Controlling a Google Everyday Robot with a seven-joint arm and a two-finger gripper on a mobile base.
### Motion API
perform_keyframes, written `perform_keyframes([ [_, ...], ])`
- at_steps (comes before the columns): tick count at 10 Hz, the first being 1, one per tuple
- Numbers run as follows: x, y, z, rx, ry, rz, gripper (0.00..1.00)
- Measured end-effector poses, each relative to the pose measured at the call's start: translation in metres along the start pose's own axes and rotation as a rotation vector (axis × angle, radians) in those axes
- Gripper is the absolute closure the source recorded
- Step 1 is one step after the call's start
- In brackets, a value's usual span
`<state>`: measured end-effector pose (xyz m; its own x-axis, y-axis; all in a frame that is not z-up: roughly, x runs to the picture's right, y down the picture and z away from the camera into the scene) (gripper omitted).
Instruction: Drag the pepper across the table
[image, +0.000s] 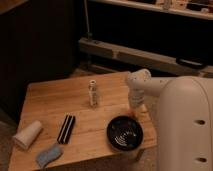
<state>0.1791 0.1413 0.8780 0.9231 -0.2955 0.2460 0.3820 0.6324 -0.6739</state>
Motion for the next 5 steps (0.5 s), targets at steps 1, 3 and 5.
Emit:
perform_keyframes([
  [1, 0.001, 0.005, 0.003, -0.005, -0.004, 0.006, 0.81],
  [3, 0.0, 0.016, 0.007, -0.016, -0.009, 0.015, 0.81],
  [5, 0.002, 0.03, 0.01, -0.025, -0.016, 0.03, 0.81],
])
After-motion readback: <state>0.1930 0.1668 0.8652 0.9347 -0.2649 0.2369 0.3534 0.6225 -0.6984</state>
